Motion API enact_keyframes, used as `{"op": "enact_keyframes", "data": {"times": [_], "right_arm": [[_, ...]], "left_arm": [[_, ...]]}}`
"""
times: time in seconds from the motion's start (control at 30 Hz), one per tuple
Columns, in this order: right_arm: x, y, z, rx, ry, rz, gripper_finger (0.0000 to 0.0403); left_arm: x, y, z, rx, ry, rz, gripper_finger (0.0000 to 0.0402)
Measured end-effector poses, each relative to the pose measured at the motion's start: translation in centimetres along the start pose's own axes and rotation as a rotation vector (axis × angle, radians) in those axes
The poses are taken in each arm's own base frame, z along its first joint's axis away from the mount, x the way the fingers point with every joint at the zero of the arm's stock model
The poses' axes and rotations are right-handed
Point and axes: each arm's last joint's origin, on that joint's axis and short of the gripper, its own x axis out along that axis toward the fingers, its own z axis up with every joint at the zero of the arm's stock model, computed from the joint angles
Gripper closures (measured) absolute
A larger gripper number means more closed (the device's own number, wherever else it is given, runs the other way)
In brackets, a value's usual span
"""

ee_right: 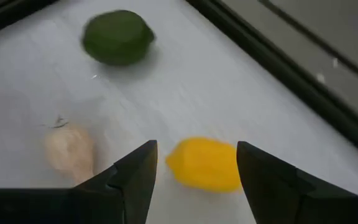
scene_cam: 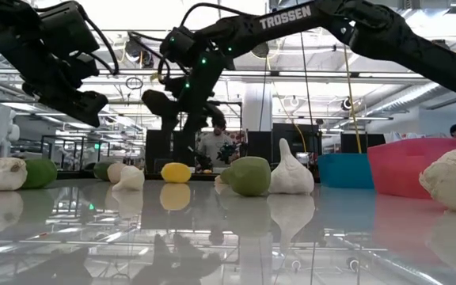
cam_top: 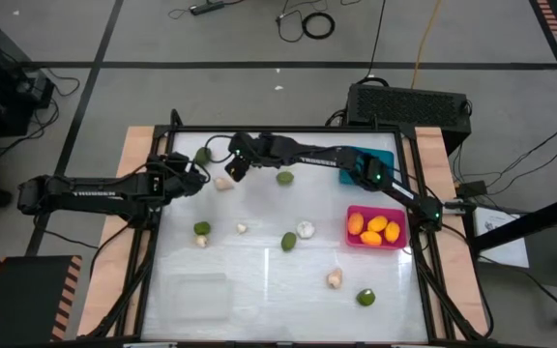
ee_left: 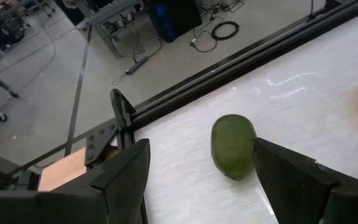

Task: Sort produce into baskets
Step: Put the yellow lemon into the pink bin

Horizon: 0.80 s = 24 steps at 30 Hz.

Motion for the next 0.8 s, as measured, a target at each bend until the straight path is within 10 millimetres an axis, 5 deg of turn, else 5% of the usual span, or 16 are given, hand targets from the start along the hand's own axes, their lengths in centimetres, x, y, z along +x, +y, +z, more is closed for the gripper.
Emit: {"op": "enact_keyframes", "data": {"times": [0.43,0.8], "right_arm": [[1.2,-3.5,-0.3,-0.539,0.153,0.124,0.0123],[1.6,-2.9,0.0,-0.842,0.054,0.254,0.011]], "left_arm": [[0.0,0.0,0.0,-0.001,0.001,-0.006,0.0116],[0.0,-0.1,0.2,-0.015,-0.011,-0.013,0.0116]]}}
